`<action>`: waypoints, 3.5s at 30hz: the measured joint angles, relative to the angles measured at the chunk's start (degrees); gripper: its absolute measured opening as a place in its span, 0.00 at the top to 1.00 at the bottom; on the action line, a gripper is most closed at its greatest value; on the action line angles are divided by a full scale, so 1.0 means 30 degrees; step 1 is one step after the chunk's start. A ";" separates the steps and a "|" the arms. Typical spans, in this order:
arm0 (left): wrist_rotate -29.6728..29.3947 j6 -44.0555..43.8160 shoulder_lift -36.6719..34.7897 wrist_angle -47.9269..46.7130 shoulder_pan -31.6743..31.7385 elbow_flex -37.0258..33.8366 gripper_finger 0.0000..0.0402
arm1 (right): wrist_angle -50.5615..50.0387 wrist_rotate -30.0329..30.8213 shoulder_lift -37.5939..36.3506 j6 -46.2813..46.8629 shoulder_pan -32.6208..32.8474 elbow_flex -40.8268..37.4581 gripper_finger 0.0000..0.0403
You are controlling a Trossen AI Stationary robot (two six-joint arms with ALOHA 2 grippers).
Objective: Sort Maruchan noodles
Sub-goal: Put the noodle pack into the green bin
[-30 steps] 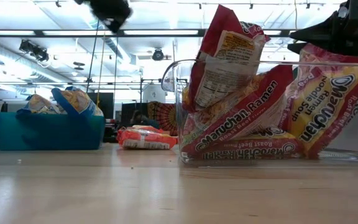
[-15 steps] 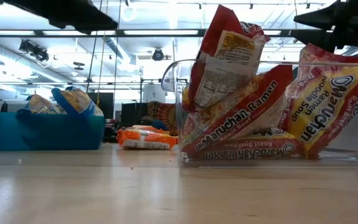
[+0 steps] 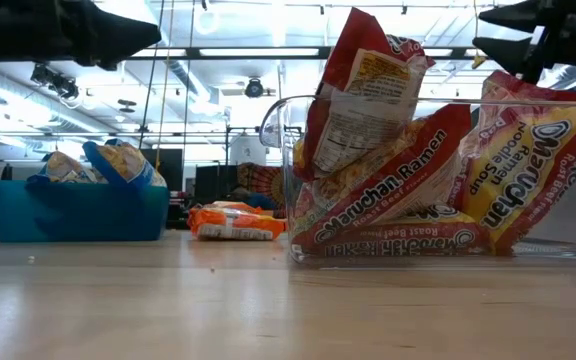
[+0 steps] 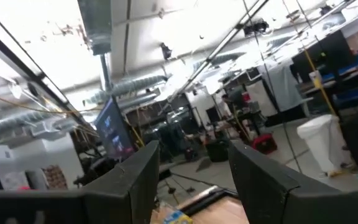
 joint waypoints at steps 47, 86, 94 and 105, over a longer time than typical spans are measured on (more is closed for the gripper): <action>0.1400 0.0802 -0.0238 0.0100 0.0101 -0.0015 0.71 | -0.1033 -1.2023 3.1077 0.0894 -0.9537 1.7819 0.51; 0.1396 0.0798 -0.0231 0.0084 0.0094 0.0000 0.71 | -1.5652 -0.8954 4.0537 -0.3771 -0.9639 2.8691 0.69; 0.1395 0.0798 -0.0231 0.0049 0.0094 0.0000 0.71 | -1.4812 -0.8923 4.0515 -0.3657 -0.9639 2.8589 0.95; 0.1397 0.0798 -0.0231 0.0047 0.0098 0.0000 0.71 | -1.4141 -0.7543 4.0229 -0.3802 -0.9566 2.8582 0.99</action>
